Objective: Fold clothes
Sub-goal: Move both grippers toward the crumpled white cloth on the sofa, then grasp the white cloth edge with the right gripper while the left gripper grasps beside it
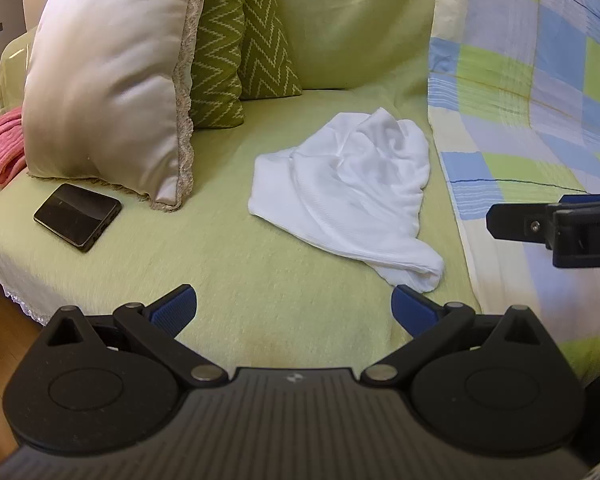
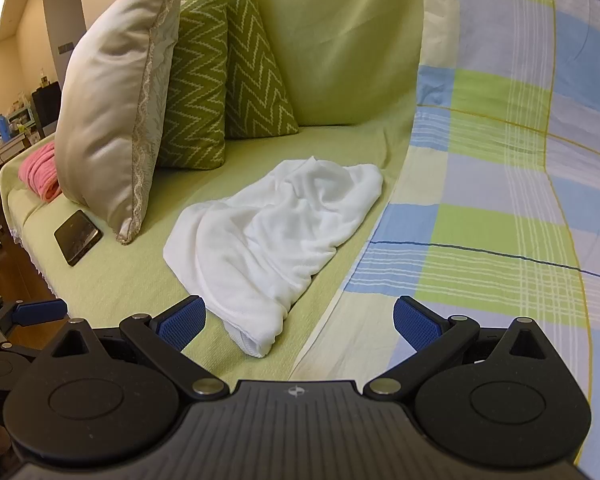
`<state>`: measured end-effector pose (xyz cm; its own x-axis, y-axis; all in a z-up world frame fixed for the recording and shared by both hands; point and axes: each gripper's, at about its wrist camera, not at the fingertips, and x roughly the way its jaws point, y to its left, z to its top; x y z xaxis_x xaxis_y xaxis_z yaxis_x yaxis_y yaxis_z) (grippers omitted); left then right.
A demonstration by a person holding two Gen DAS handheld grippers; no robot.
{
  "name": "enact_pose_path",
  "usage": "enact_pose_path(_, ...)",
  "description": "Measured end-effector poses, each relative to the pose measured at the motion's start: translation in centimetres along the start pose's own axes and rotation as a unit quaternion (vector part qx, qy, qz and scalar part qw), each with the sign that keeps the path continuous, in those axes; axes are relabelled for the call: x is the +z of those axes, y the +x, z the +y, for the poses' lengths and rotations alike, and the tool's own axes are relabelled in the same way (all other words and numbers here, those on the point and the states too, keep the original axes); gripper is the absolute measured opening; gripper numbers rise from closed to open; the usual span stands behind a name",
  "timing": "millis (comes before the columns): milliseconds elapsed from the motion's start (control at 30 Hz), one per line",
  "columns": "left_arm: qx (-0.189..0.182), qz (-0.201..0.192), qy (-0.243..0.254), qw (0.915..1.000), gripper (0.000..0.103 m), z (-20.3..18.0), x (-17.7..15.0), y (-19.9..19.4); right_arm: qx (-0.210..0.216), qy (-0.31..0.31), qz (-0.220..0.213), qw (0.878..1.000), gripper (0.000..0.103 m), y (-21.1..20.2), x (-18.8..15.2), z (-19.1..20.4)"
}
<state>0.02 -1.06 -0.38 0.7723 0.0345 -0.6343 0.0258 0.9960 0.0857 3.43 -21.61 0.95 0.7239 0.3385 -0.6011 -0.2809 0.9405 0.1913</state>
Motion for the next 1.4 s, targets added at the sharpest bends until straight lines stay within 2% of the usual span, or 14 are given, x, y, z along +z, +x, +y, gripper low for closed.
enact_pose_path(567,-0.007,0.004,0.004,1.0,0.102,-0.1,0.0,0.0,-0.001,0.001,-0.002,1.0,0.103,0.0,-0.2,0.0)
enact_pose_path(800,-0.026,-0.002,0.003,0.9997,0.102,0.4,0.1,0.1,0.0,0.004,0.003,1.0,0.103,0.0,-0.1,-0.1)
enact_pose_path(900,-0.037,-0.012,0.016,0.9991,0.102,1.2,0.4,0.6,0.009,-0.047,0.01,0.999,0.103,0.4,0.3,0.4)
enact_pose_path(1000,-0.04,-0.017,0.057,0.9975,0.102,1.9,0.9,1.6,0.019,-0.116,0.019,0.993,0.102,1.1,0.8,1.1)
enact_pose_path(1100,-0.037,-0.03,0.127,0.9908,0.102,2.2,1.3,3.1,0.031,-0.187,0.028,0.982,0.094,1.8,1.1,1.9)
enact_pose_path(1133,-0.035,-0.034,0.151,0.9873,0.102,2.2,1.4,3.8,0.037,-0.218,0.038,0.974,0.084,2.6,0.9,2.5)
enact_pose_path(1167,-0.035,-0.04,0.177,0.9827,0.097,2.1,1.4,4.4,0.046,-0.244,0.05,0.967,0.067,3.4,0.6,3.0)
enact_pose_path(1200,-0.042,-0.046,0.201,0.9777,0.089,2.1,1.4,4.9,0.053,-0.262,0.06,0.962,0.06,4.2,0.2,3.4)
enact_pose_path(1233,-0.051,-0.053,0.223,0.9722,0.086,2.0,1.4,5.3,0.06,-0.28,0.071,0.956,0.054,5.0,-0.2,3.8)
enact_pose_path(1300,-0.068,-0.066,0.266,0.9592,0.084,1.8,1.3,6.1,0.073,-0.313,0.09,0.943,0.054,6.5,-1.1,4.6)
enact_pose_path(1400,-0.094,-0.085,0.331,0.9352,0.085,1.5,1.2,7.2,0.075,-0.329,0.1,0.936,0.053,8.6,-2.2,5.0)
